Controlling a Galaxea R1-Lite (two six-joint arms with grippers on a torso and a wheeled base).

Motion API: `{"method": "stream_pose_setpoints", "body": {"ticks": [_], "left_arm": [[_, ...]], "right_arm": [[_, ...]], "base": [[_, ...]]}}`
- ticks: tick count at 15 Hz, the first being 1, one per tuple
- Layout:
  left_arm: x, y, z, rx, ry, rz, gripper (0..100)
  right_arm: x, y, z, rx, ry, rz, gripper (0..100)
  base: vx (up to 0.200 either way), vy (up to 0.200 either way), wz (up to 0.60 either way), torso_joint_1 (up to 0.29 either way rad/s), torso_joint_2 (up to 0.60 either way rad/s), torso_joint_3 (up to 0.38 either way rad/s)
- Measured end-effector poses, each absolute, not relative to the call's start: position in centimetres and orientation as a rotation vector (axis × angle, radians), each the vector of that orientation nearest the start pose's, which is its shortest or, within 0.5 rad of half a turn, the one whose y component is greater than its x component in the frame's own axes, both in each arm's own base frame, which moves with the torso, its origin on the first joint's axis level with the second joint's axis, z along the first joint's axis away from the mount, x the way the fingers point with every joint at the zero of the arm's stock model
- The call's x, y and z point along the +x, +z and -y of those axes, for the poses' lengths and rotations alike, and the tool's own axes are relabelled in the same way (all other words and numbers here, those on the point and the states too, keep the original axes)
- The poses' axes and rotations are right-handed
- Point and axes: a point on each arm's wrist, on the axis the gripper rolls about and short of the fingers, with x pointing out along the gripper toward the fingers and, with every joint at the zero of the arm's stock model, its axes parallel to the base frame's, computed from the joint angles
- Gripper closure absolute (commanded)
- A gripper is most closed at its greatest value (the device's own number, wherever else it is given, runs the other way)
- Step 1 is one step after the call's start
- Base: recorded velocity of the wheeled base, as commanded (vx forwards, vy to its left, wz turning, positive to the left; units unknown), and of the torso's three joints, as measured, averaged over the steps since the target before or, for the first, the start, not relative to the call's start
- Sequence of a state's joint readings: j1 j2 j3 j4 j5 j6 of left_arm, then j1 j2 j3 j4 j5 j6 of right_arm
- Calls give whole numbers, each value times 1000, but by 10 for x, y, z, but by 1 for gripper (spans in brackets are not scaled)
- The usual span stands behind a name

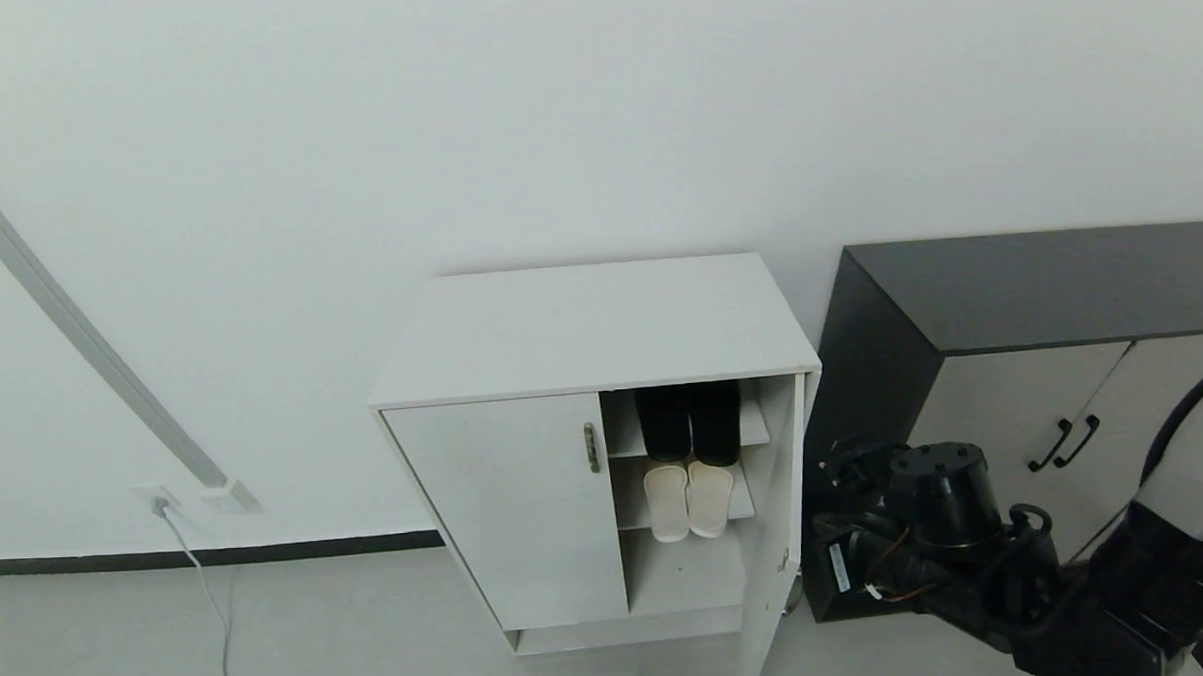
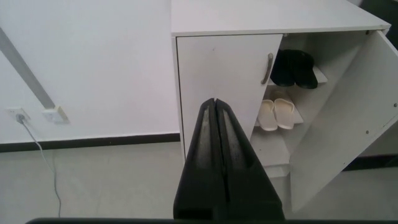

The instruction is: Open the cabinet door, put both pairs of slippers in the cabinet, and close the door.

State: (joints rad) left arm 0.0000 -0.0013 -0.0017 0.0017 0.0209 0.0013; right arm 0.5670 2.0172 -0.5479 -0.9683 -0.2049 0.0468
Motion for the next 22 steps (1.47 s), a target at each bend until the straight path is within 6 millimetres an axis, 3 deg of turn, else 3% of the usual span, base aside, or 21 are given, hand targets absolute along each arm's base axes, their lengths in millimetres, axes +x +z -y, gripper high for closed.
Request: {"method": "stream_pose_setpoints", "body": {"ticks": [6,22], "left_arm": [[-23,76,0,2,21,1,100],[-23,76,0,2,20,1,100]], "right_arm": [[283,40,-176,-134,347,-467,100],[337,27,-224,-11,372,-332,100]], "base": [[0,0,0,0,0,0],[0,0,0,0,0,0]]}}
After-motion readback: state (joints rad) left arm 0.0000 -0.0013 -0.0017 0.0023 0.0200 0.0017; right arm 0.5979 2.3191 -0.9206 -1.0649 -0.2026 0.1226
